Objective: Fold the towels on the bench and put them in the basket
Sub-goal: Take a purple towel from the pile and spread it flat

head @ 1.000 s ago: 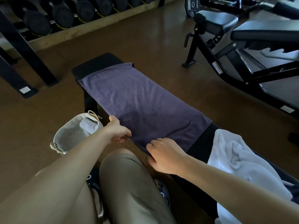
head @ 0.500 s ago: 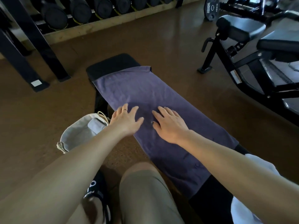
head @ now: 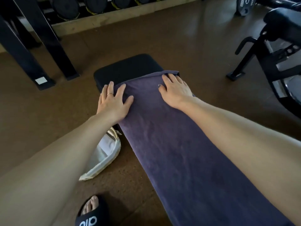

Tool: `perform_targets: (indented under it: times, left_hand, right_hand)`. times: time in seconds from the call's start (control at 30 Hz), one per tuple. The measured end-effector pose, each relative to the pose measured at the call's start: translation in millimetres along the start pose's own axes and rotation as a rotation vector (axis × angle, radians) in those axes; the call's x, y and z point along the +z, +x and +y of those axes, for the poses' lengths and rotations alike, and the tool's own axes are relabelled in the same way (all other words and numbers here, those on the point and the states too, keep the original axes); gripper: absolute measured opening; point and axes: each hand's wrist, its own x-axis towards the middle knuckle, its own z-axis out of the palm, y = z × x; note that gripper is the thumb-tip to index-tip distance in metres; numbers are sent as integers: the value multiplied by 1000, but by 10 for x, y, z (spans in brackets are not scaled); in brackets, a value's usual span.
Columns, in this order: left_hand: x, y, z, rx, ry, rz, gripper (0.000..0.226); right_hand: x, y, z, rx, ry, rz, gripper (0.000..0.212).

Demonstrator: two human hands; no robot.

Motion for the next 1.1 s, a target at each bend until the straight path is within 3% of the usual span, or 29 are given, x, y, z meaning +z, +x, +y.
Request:
perform_targets:
  times: [0.17,0.33,0.53,0.63,0.73,0.87,0.97,1.07,1.1]
  left_hand:
    - [133,61,-118,-12,-267,160,60]
    - [74,100,-201,-173,-447,342,51]
    - [-49,241,-375,-521,-931,257,34]
    - [-49,253,-450,-522,-1104,217,13]
    - [-73,219,-488,-551,-1205,222,15]
    - [-30,251,-532,-561,-1148,222,20]
    - [24,251,-487,-564,-941,246,25]
    - [11,141,-312,-568,-668,380,36]
    - [1,69,-219,-489,-592,480,37]
  right_hand:
    - [-61,413,-55,-4,30,-54,64]
    - [-144,523,-53,19,129,-63,64]
    - [-111,470,-35,39,144,80,57]
    - [-120,489,-38,19,151,53,58]
    - [-151,518,-77,4,152,39,59]
    - [-135,562,-135,-20,68,14,62]
    - [-78,572,-131,-15,14,10,63]
    - [-56,559,-139,-23,-18,7,64]
    - [-62,560,-139,-23,-26,-2,66]
